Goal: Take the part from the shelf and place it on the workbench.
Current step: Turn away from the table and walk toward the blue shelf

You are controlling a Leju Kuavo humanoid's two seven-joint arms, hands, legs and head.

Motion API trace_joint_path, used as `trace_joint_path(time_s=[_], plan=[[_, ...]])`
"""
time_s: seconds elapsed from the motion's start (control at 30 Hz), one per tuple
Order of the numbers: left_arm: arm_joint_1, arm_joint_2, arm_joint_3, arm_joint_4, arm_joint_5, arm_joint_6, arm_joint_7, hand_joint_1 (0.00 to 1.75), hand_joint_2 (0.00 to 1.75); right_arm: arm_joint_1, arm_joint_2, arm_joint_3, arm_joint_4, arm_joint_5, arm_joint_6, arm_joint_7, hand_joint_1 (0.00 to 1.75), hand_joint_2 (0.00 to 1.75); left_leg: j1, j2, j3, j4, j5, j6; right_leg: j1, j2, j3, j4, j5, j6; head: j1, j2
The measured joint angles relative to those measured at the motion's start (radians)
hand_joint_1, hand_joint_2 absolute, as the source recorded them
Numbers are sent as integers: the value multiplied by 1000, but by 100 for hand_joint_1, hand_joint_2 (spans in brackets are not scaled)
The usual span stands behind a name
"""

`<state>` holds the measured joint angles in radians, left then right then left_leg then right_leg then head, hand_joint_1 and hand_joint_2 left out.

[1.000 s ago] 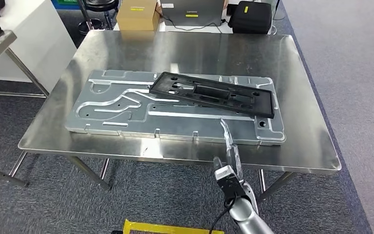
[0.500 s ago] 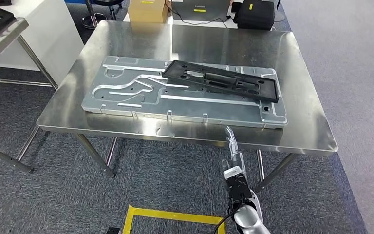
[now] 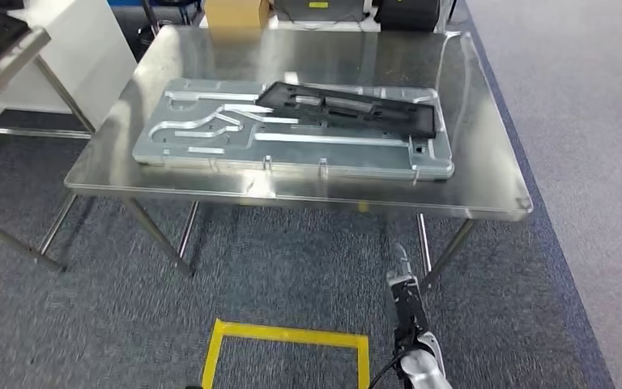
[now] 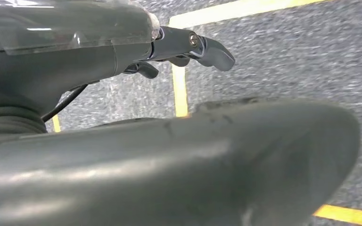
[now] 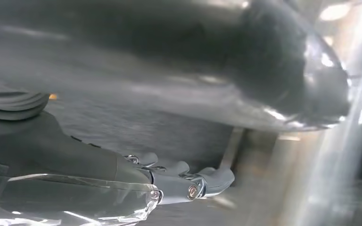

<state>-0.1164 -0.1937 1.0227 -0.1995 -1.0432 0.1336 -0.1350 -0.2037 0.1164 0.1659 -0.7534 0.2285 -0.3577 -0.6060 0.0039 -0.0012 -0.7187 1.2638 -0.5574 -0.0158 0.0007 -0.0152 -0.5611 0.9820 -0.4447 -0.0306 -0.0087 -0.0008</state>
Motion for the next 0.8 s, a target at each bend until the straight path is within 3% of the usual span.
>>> trace_joint_path(time_s=[0.07,0.13,0.2,0.27,0.33,0.37,0.4,0.47,0.5,0.53,0.57,0.63,0.7,0.73,0.8], plan=[[0,1,0,0,-2,1,6,0,0,-8,0,-33,65,-5,3,7,0,0,0,0,40,12,29,2,2,-3,-36,9,21,1,0,0],[-3,3,0,0,-2,1,11,0,0,-18,0,-57,121,-6,2,21,0,0,-2,0,137,-95,64,9,3,-2,-67,19,39,6,0,0],[-8,5,0,0,-2,1,18,0,0,-30,-1,-81,173,-7,-1,40,0,0,-7,0,229,-230,47,19,4,-1,-86,25,57,15,0,0],[-10,6,0,0,-2,1,26,0,0,-40,-4,-107,225,-11,-5,61,0,0,-12,0,254,-286,34,30,2,-2,-92,23,76,26,0,0],[-9,6,0,0,-2,1,34,0,0,-45,-10,-134,273,-17,-6,83,0,0,-9,3,241,-290,54,44,0,1,-100,30,71,38,0,0],[-9,7,0,0,-1,1,37,0,0,-45,-14,-146,293,-20,-6,93,0,0,-7,5,233,-292,66,53,-2,4,-109,51,42,44,2,0],[-9,7,0,0,-1,1,39,0,0,-45,-18,-157,310,-22,-7,102,0,0,-6,7,223,-294,78,60,-5,8,-122,92,-5,50,3,0],[-10,7,0,0,-1,0,40,0,0,-45,-26,-176,342,-25,-8,128,0,0,-8,8,197,-293,100,68,-12,11,-151,215,-102,61,5,0],[-10,8,0,0,-1,0,41,0,0,-45,-30,-184,357,-26,-8,145,0,0,-8,8,182,-291,110,67,-15,11,-159,271,-124,66,4,0],[-10,8,0,0,-1,-1,41,0,0,-44,-33,-192,372,-29,-7,160,0,0,-9,8,166,-288,120,66,-19,11,-154,302,-121,70,4,0],[-10,8,0,0,-1,-2,42,0,0,-43,-37,-200,385,-33,-4,171,0,0,-8,8,150,-284,129,63,-22,11,-135,302,-99,74,4,0],[-11,9,0,0,-2,-2,44,0,0,-42,-45,-215,405,-41,4,185,0,0,-7,8,118,-270,143,56,-29,11,-48,208,-53,76,4,0],[-13,9,0,0,-4,-2,45,0,0,-43,-51,-228,418,-47,14,199,0,0,-8,9,97,-257,155,44,-27,13,44,74,-60,70,4,0],[-15,10,0,0,-4,-2,46,0,0,-43,-54,-234,425,-50,18,207,0,0,-8,10,91,-254,162,38,-23,14,68,33,-72,65,3,0],[-15,10,0,0,-4,-2,46,0,0,-37,-58,-248,442,-56,24,226,0,0,-6,10,83,-256,178,23,-18,14,69,8,-72,50,3,0]])
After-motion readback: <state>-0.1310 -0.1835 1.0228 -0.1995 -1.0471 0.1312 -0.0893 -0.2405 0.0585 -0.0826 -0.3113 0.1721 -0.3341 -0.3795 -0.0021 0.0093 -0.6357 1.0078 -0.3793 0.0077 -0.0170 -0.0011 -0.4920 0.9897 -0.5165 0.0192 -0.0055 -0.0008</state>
